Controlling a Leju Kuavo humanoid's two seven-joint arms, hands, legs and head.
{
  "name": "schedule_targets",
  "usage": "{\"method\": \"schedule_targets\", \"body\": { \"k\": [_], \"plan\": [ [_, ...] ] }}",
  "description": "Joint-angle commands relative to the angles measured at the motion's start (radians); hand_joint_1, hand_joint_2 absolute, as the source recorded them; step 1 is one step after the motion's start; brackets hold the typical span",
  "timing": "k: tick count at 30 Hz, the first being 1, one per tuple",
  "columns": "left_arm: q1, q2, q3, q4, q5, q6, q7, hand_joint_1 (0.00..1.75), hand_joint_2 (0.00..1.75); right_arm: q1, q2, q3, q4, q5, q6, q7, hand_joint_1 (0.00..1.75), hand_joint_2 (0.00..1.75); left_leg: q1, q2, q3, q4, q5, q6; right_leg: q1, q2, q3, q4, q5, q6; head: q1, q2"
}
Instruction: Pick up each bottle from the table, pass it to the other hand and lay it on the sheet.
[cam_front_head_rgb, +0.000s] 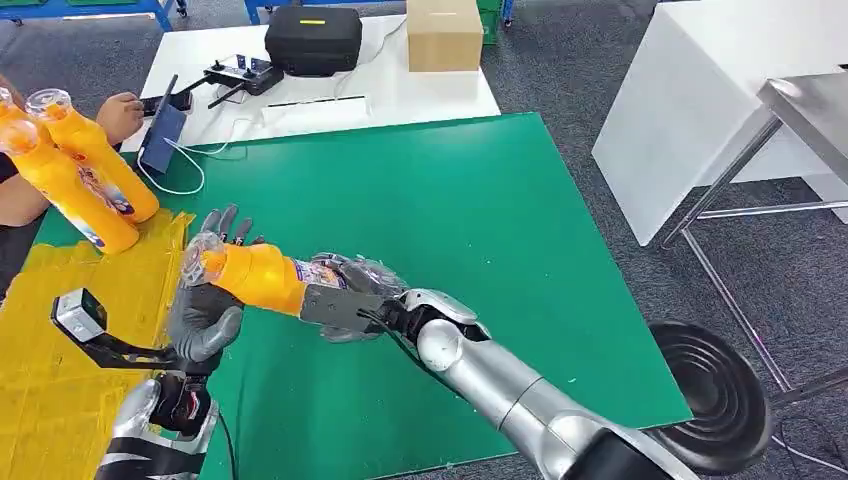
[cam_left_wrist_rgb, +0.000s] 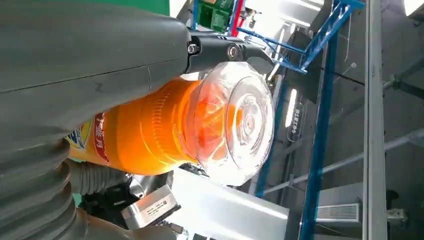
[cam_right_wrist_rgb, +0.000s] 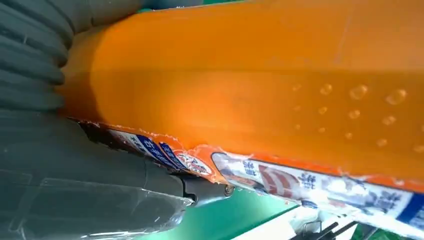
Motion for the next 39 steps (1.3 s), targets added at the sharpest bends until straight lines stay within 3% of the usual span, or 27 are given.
{"method": "schedule_targets", "body": {
  "k": [1, 13, 14, 15, 16, 39],
  "plan": [
    [-0.039, 0.026, -0.038, 0.057, -0.011, 0.004, 0.005, 0.00, 1.75, -0.044, -0.005, 0.040, 0.043, 0.006, 0.010, 0.007, 1.75, 1.75, 0.001, -0.003, 0.002, 0.000, -0.001, -0.001, 0.001, 0.001, 0.002, 0.000, -0.001, 0.000, 0.000, 0.000],
    [-0.052, 0.017, -0.032, 0.068, -0.009, 0.017, 0.005, 0.00, 1.75, -0.033, 0.019, 0.082, 0.091, 0.028, 0.017, 0.012, 1.75, 1.75, 0.002, -0.004, 0.003, 0.000, -0.001, -0.002, 0.001, 0.001, 0.004, 0.000, -0.001, -0.001, 0.000, 0.000],
    [-0.056, 0.016, -0.033, 0.072, -0.010, 0.019, 0.005, 0.21, 1.75, -0.032, 0.026, 0.091, 0.106, 0.032, 0.017, 0.013, 1.75, 1.75, 0.001, -0.003, 0.002, 0.000, -0.001, -0.001, 0.001, 0.001, 0.003, 0.000, -0.001, -0.001, 0.000, 0.000],
    [-0.061, 0.015, -0.035, 0.076, -0.009, 0.020, 0.007, 1.69, 1.75, -0.030, 0.036, 0.102, 0.127, 0.035, 0.018, 0.012, 1.75, 1.75, 0.001, -0.002, 0.002, -0.001, 0.000, -0.001, 0.000, 0.000, 0.002, -0.001, 0.000, 0.000, 0.000, 0.000],
    [-0.064, 0.013, -0.035, 0.079, -0.006, 0.019, 0.010, 1.75, 1.75, -0.029, 0.043, 0.111, 0.143, 0.038, 0.019, 0.009, 1.75, 1.75, 0.002, -0.003, 0.003, 0.000, -0.001, -0.002, 0.001, 0.001, 0.003, -0.001, -0.001, -0.001, 0.000, 0.000],
    [-0.089, 0.011, -0.034, 0.112, 0.022, 0.007, 0.014, 1.75, 1.75, -0.011, 0.080, 0.165, 0.239, 0.056, 0.028, -0.012, 1.75, 1.75, 0.001, -0.004, 0.001, 0.000, 0.000, -0.001, 0.001, -0.001, 0.002, -0.001, -0.001, 0.000, -0.001, 0.000]
  ]
}}
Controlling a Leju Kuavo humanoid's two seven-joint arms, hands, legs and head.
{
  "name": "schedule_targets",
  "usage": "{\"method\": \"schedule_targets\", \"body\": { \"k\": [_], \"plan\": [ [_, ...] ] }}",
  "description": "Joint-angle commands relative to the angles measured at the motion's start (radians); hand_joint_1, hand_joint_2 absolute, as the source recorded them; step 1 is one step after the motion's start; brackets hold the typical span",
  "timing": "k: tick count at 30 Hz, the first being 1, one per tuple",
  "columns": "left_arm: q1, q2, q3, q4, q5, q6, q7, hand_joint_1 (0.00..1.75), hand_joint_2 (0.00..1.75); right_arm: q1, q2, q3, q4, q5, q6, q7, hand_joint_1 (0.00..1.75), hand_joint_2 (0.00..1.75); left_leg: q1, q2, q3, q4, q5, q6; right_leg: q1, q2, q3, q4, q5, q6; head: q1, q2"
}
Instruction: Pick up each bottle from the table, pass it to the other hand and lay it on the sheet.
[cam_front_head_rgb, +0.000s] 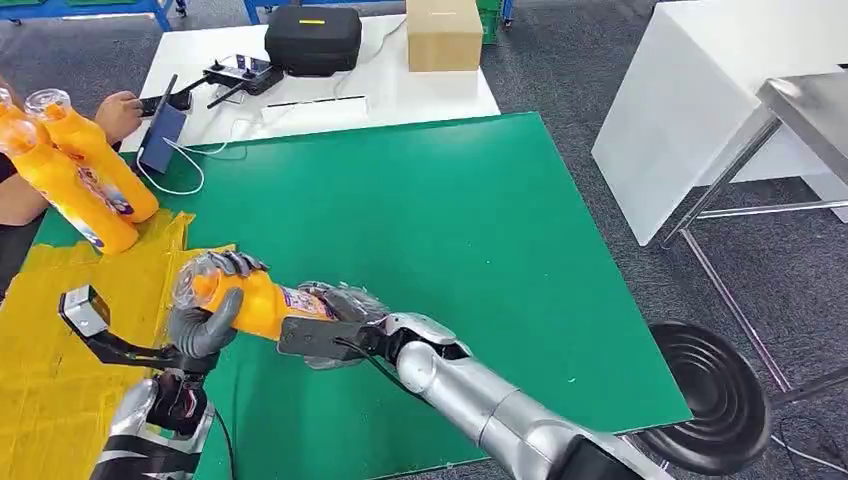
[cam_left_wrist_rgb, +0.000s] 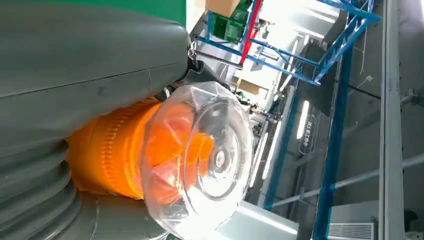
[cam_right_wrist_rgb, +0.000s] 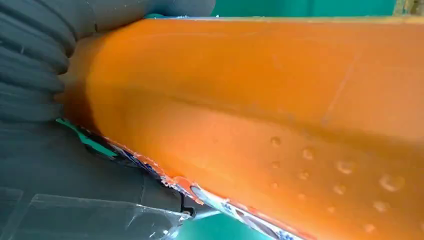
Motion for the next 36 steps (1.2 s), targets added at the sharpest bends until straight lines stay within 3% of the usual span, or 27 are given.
{"method": "schedule_targets", "body": {
  "k": [1, 10, 11, 12, 19, 20, 36],
  "plan": [
    [-0.076, -0.009, -0.035, 0.064, 0.006, -0.012, 0.004, 1.75, 1.75, -0.017, 0.005, 0.083, 0.090, 0.013, 0.014, 0.000, 1.75, 1.75, 0.001, -0.004, 0.001, 0.000, 0.000, -0.001, 0.001, -0.002, 0.002, -0.001, -0.001, 0.000, 0.000, 0.000],
    [-0.078, -0.011, -0.033, 0.065, 0.007, -0.010, 0.003, 1.75, 1.75, -0.020, 0.002, 0.080, 0.095, 0.016, 0.006, 0.000, 1.75, 1.75, 0.002, -0.006, 0.002, 0.000, 0.000, -0.001, 0.002, -0.002, 0.004, -0.001, -0.001, -0.001, 0.000, 0.000],
    [-0.076, -0.012, -0.031, 0.063, 0.008, -0.009, 0.003, 1.75, 1.75, -0.018, 0.001, 0.073, 0.092, 0.016, -0.003, 0.000, 0.23, 1.75, 0.002, -0.006, 0.002, 0.000, 0.000, -0.001, 0.001, -0.003, 0.004, -0.001, -0.001, 0.000, 0.000, 0.000],
    [-0.071, -0.011, -0.028, 0.056, 0.008, -0.009, 0.002, 1.75, 1.75, -0.018, -0.004, 0.059, 0.084, 0.009, -0.010, -0.001, 0.00, 1.75, 0.002, -0.005, 0.001, 0.000, 0.000, -0.001, 0.001, -0.002, 0.003, -0.001, -0.001, 0.000, 0.000, 0.000],
    [-0.064, -0.012, -0.023, 0.049, 0.010, -0.010, 0.001, 1.75, 1.75, -0.016, -0.018, 0.036, 0.061, -0.002, -0.007, 0.004, 0.00, 1.75, 0.002, -0.006, 0.002, 0.001, -0.001, -0.001, 0.002, -0.002, 0.004, 0.000, -0.001, 0.000, -0.001, 0.000],
    [-0.065, -0.012, -0.023, 0.050, 0.009, -0.011, 0.001, 1.75, 1.75, -0.016, -0.018, 0.033, 0.061, -0.006, -0.005, 0.003, 0.00, 0.00, 0.001, -0.006, 0.001, 0.000, 0.000, -0.001, 0.001, -0.002, 0.003, 0.000, -0.001, 0.000, 0.000, 0.000],
    [-0.064, -0.012, -0.023, 0.052, 0.009, -0.011, 0.001, 1.75, 1.75, -0.014, -0.022, 0.022, 0.055, -0.012, -0.007, -0.001, 0.00, 0.00, 0.002, -0.006, 0.001, 0.000, 0.000, -0.001, 0.001, -0.002, 0.003, -0.001, -0.001, 0.000, 0.000, 0.000]
  ]
}}
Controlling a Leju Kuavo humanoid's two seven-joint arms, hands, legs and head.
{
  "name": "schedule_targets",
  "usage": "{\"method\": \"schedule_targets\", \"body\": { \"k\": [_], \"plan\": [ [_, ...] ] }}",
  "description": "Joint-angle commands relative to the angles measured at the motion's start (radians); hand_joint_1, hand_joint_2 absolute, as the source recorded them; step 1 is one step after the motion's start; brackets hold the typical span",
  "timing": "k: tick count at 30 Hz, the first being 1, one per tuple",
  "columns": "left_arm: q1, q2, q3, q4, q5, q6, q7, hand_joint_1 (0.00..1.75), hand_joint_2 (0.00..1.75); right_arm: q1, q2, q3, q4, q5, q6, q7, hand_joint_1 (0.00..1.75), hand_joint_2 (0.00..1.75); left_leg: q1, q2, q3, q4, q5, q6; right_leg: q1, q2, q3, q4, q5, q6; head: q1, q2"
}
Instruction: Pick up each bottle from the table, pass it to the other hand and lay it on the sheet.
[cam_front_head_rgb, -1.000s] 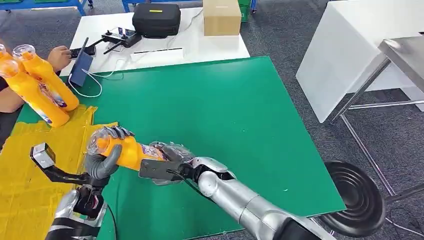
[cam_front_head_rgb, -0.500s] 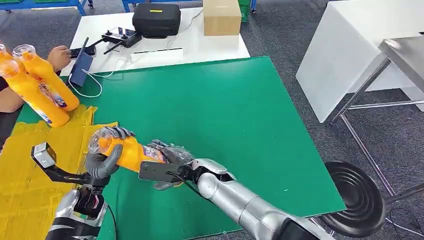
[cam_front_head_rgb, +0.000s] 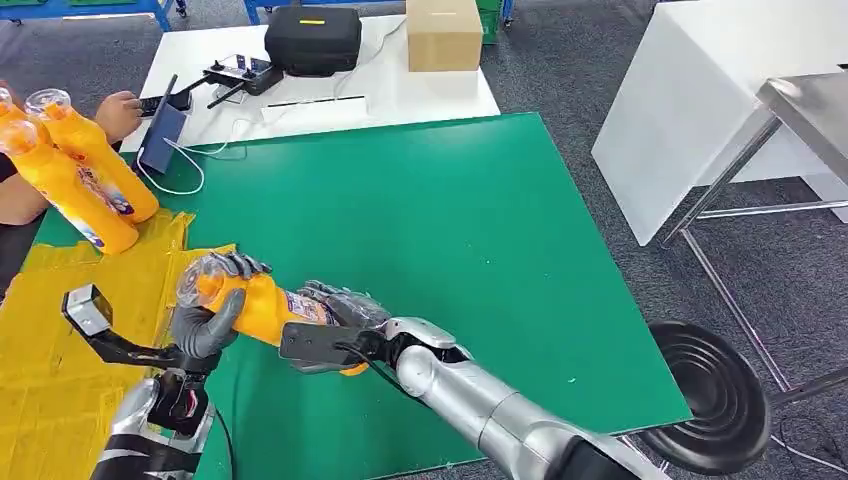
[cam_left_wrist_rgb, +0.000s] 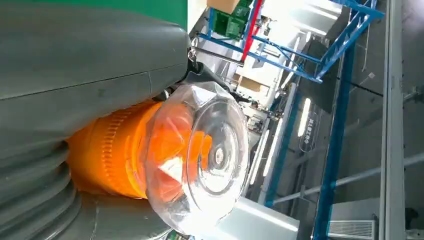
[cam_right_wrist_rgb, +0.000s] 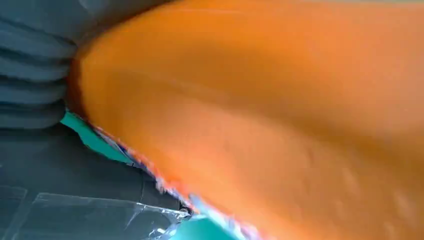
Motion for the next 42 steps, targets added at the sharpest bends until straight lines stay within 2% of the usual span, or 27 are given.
{"method": "schedule_targets", "body": {
  "k": [1, 4, 6, 8, 9, 10, 11, 14, 15, 17, 19, 22, 26, 28, 30, 32, 36, 37, 40, 42],
  "plan": [
    [-0.059, -0.014, -0.023, 0.039, 0.004, -0.002, 0.000, 1.75, 1.75, -0.015, -0.024, 0.016, 0.029, -0.008, 0.008, -0.003, 0.00, 0.00, 0.002, -0.007, 0.002, 0.001, -0.001, -0.001, 0.002, -0.002, 0.004, 0.000, -0.002, 0.000, 0.000, 0.000],
    [-0.059, -0.014, -0.020, 0.036, -0.006, 0.000, -0.009, 1.75, 1.75, -0.013, -0.030, 0.013, 0.021, -0.008, 0.004, -0.007, 0.00, 0.00, 0.002, -0.007, 0.002, 0.001, -0.001, -0.001, 0.001, -0.002, 0.004, 0.000, -0.002, 0.000, 0.000, 0.000],
    [-0.064, -0.021, -0.007, 0.014, -0.091, 0.055, -0.056, 1.75, 1.75, 0.000, -0.045, -0.005, -0.016, -0.011, -0.013, -0.015, 0.00, 0.00, 0.002, -0.006, 0.001, 0.001, -0.001, -0.001, 0.002, -0.003, 0.003, 0.000, -0.001, 0.000, 0.000, 0.000],
    [-0.077, -0.051, 0.025, -0.043, -0.350, 0.267, -0.144, 1.75, 1.75, 0.032, -0.084, -0.034, -0.109, -0.008, -0.040, -0.016, 0.00, 0.00, 0.002, -0.007, 0.000, 0.001, 0.000, -0.001, 0.002, -0.003, 0.003, 0.000, -0.001, 0.000, 0.000, 0.000],
    [-0.080, -0.061, 0.035, -0.056, -0.379, 0.288, -0.148, 1.75, 1.75, 0.044, -0.097, -0.042, -0.141, -0.008, -0.044, -0.015, 0.00, 0.00, 0.002, -0.007, -0.001, 0.001, 0.000, -0.001, 0.002, -0.004, 0.001, 0.000, -0.001, 0.000, 0.000, 0.000],
    [-0.082, -0.079, 0.056, -0.093, -0.504, 0.394, -0.177, 1.75, 1.75, 0.066, -0.121, -0.055, -0.207, -0.001, -0.054, -0.012, 0.00, 0.00, 0.004, -0.011, 0.001, 0.003, -0.002, -0.002, 0.003, -0.005, 0.005, 0.000, -0.003, 0.000, 0.000, 0.000],
    [-0.083, -0.093, 0.077, -0.120, -0.596, 0.473, -0.200, 1.75, 1.75, 0.082, -0.140, -0.065, -0.258, 0.001, -0.059, -0.011, 0.00, 0.00, 0.003, -0.010, -0.001, 0.003, -0.001, -0.001, 0.002, -0.005, 0.003, 0.001, -0.002, 0.000, 0.000, 0.000],
    [-0.077, -0.110, 0.119, -0.175, -0.716, 0.576, -0.215, 1.75, 1.75, 0.124, -0.188, -0.082, -0.375, 0.014, -0.062, 0.001, 0.00, 0.00, 0.003, -0.007, -0.002, 0.003, -0.001, -0.001, 0.002, -0.003, 0.002, 0.000, -0.001, 0.000, 0.001, 0.000],
    [-0.078, -0.110, 0.125, -0.172, -0.712, 0.569, -0.209, 1.75, 1.75, 0.133, -0.197, -0.087, -0.395, 0.015, -0.065, 0.002, 0.00, 0.00, 0.003, -0.008, 0.000, 0.003, -0.002, -0.001, 0.002, -0.003, 0.004, 0.000, -0.002, 0.000, 0.000, 0.000],
    [-0.079, -0.107, 0.129, -0.167, -0.723, 0.573, -0.214, 1.75, 1.75, 0.145, -0.207, -0.094, -0.416, 0.016, -0.065, 0.002, 0.00, 0.00, 0.001, -0.005, 0.000, 0.000, 0.000, -0.001, 0.001, -0.003, 0.002, -0.001, -0.001, 0.000, 0.000, 0.000],
    [-0.075, -0.108, 0.125, -0.173, -0.791, 0.629, -0.238, 1.75, 1.75, 0.156, -0.215, -0.103, -0.429, 0.019, -0.068, 0.006, 0.00, 0.00, 0.002, -0.008, 0.001, 0.001, -0.001, -0.002, 0.002, -0.003, 0.004, 0.000, -0.002, -0.001, 0.000, 0.000],
    [-0.060, -0.119, 0.118, -0.212, -0.880, 0.714, -0.257, 1.75, 1.75, 0.166, -0.222, -0.110, -0.437, 0.022, -0.070, 0.007, 0.00, 0.00, 0.001, -0.005, 0.000, 0.001, -0.001, -0.001, 0.001, -0.002, 0.002, -0.001, -0.001, 0.000, 0.000, 0.000],
    [-0.055, -0.118, 0.104, -0.229, -0.917, 0.741, -0.256, 1.75, 1.75, 0.171, -0.225, -0.111, -0.439, 0.025, -0.070, 0.008, 0.00, 0.00, 0.001, -0.004, 0.000, 0.001, -0.001, -0.001, 0.001, -0.001, 0.002, -0.001, -0.001, 0.000, 0.000, 0.000],
    [-0.054, -0.121, 0.102, -0.235, -0.998, 0.821, -0.273, 1.75, 1.75, 0.171, -0.224, -0.110, -0.441, 0.025, -0.074, 0.008, 0.00, 0.00, 0.001, -0.005, 0.000, 0.001, -0.001, -0.001, 0.001, -0.001, 0.002, -0.001, -0.001, 0.000, 0.000, 0.000],
    [-0.040, -0.119, 0.103, -0.261, -1.187, 0.994, -0.289, 1.75, 1.75, 0.164, -0.224, -0.102, -0.445, 0.023, -0.066, 0.006, 0.00, 0.00, 0.001, -0.004, 0.001, 0.001, -0.001, -0.001, 0.001, 0.000, 0.002, 0.000, -0.001, 0.000, 0.000, 0.000],
    [-0.013, -0.109, 0.079, -0.263, -1.458, 1.178, -0.238, 1.75, 1.75, 0.148, -0.223, -0.093, -0.449, 0.008, -0.053, 0.006, 0.00, 0.00, 0.001, -0.002, 0.000, 0.000, -0.001, -0.001, 0.000, 0.001, 0.001, 0.000, -0.001, 0.000, 0.000, 0.000],
    [-0.007, -0.099, 0.066, -0.262, -1.456, 1.186, -0.226, 1.75, 1.75, 0.144, -0.224, -0.092, -0.451, 0.004, -0.052, 0.009, 0.00, 0.00, 0.000, -0.002, 0.000, 0.000, -0.001, -0.001, 0.000, 0.000, 0.001, 0.000, -0.001, 0.000, 0.000, 0.000],
    [-0.008, -0.088, 0.058, -0.241, -1.536, 1.233, -0.198, 1.75, 1.75, 0.142, -0.227, -0.089, -0.452, 0.001, -0.051, 0.009, 0.00, 0.00, 0.001, -0.004, 0.001, 0.001, -0.001, -0.001, 0.001, 0.000, 0.003, 0.000, -0.001, 0.000, 0.000, 0.000],
    [-0.005, -0.070, 0.062, -0.186, -1.766, 1.247, -0.095, 1.75, 1.75, 0.132, -0.237, -0.081, -0.463, -0.022, -0.048, 0.013, 0.00, 0.00, 0.002, -0.004, 0.003, 0.001, -0.002, -0.002, 0.001, 0.002, 0.004, 0.000, -0.002, 0.000, 0.000, 0.000],
    [-0.032, -0.027, 0.044, -0.057, -1.885, 1.247, -0.009, 1.75, 1.75, 0.125, -0.248, -0.076, -0.471, -0.036, -0.045, 0.019, 0.00, 0.00, 0.001, -0.003, 0.003, 0.000, -0.001, -0.001, 0.001, 0.002, 0.004, -0.001, -0.001, 0.000, 0.000, 0.000]
  ]
}}
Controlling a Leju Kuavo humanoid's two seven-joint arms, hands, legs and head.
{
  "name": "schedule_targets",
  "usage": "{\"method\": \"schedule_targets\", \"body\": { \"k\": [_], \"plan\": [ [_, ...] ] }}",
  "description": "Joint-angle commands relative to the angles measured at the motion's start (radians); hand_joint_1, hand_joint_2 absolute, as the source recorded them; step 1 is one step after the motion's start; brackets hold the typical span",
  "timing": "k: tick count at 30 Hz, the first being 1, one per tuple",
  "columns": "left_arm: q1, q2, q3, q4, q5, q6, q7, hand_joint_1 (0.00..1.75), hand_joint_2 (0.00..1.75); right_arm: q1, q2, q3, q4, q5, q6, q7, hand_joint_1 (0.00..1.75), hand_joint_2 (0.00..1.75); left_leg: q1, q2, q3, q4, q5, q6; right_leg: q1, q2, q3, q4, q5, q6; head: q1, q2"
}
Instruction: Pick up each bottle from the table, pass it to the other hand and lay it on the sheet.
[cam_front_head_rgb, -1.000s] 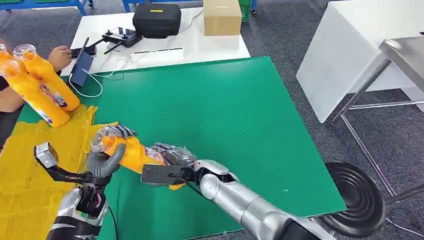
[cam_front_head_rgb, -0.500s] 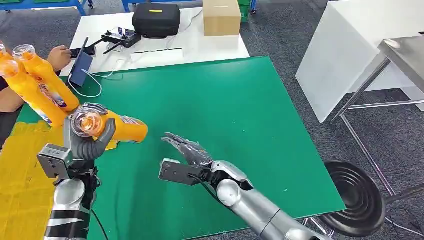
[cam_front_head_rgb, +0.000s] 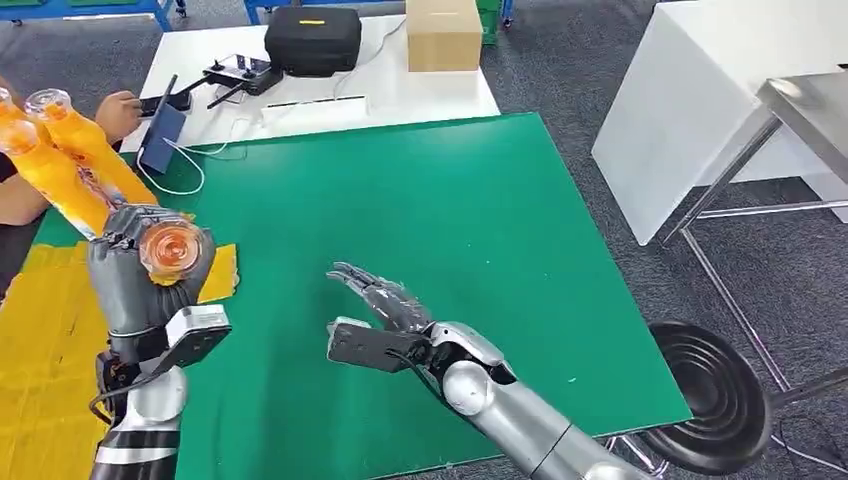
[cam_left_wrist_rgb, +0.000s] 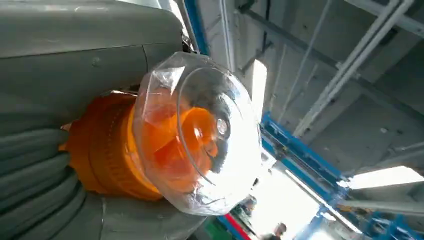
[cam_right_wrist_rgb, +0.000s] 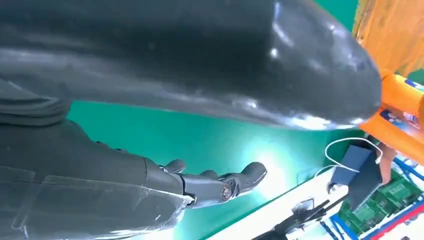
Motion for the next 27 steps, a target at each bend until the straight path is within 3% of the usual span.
{"method": "schedule_targets", "body": {
  "k": [1, 4, 14, 23, 27],
  "plan": [
    [-0.067, 0.112, -0.078, 0.306, -0.356, 0.013, 0.219, 1.75, 1.75, -0.063, -0.057, 0.031, -0.019, -0.045, 0.012, 0.020, 0.00, 0.00, 0.000, -0.004, 0.003, -0.001, 0.000, -0.001, 0.000, 0.000, 0.003, 0.000, -0.001, 0.000, 0.000, 0.000],
    [-0.118, 0.172, -0.116, 0.492, -0.394, 0.030, 0.282, 1.75, 1.75, -0.071, -0.066, 0.040, -0.021, -0.058, 0.016, 0.022, 0.00, 0.00, 0.000, -0.006, 0.005, -0.003, 0.001, -0.002, -0.001, -0.002, 0.005, -0.002, 0.000, -0.001, 0.000, 0.000],
    [-0.116, 0.184, -0.131, 0.496, -0.389, -0.016, 0.303, 1.75, 1.75, -0.071, -0.068, 0.046, -0.022, -0.062, 0.014, 0.022, 0.00, 0.00, 0.001, -0.002, 0.003, 0.000, 0.000, -0.001, 0.001, 0.001, 0.003, 0.000, -0.001, 0.000, 0.000, 0.000],
    [-0.250, 0.220, -0.122, 0.887, -0.413, -0.061, 0.353, 1.75, 1.75, -0.078, -0.070, 0.058, -0.025, -0.078, 0.020, 0.028, 0.00, 0.00, 0.001, -0.004, 0.003, 0.000, 0.000, -0.002, 0.000, 0.000, 0.003, 0.000, -0.001, -0.001, 0.000, 0.000],
    [-0.253, 0.221, -0.121, 0.896, -0.410, -0.056, 0.351, 1.75, 1.75, -0.078, -0.070, 0.059, -0.025, -0.078, 0.019, 0.028, 0.00, 0.00, 0.001, -0.001, 0.002, 0.000, 0.000, -0.001, 0.000, 0.001, 0.002, 0.001, 0.000, 0.000, 0.000, 0.000]
  ]
}}
